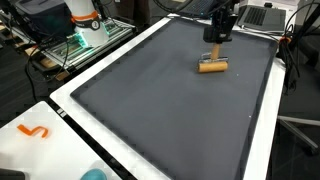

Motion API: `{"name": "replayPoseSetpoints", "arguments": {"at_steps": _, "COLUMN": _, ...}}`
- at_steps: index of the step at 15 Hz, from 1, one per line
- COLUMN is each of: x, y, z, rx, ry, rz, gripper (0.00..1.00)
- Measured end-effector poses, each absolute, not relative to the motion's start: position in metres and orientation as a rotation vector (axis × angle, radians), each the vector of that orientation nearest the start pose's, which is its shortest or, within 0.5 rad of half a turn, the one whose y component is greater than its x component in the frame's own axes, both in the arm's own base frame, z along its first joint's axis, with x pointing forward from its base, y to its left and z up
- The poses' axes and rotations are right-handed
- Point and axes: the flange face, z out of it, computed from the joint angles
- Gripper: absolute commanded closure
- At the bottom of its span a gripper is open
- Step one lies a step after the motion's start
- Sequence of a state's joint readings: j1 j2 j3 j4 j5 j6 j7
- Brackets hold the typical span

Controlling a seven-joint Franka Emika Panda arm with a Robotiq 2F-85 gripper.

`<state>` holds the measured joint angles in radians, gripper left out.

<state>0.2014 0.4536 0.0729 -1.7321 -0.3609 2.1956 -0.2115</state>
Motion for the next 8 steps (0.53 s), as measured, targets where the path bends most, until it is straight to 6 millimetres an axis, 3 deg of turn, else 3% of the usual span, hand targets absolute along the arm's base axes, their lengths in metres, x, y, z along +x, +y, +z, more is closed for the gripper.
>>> {"name": "replayPoseSetpoints", "arguments": {"at_steps": 8, "x": 0.644, "y": 0.161, "z": 0.333, "rx": -3.219, "ry": -1.089, "rz": -0.073, "gripper": 0.77}}
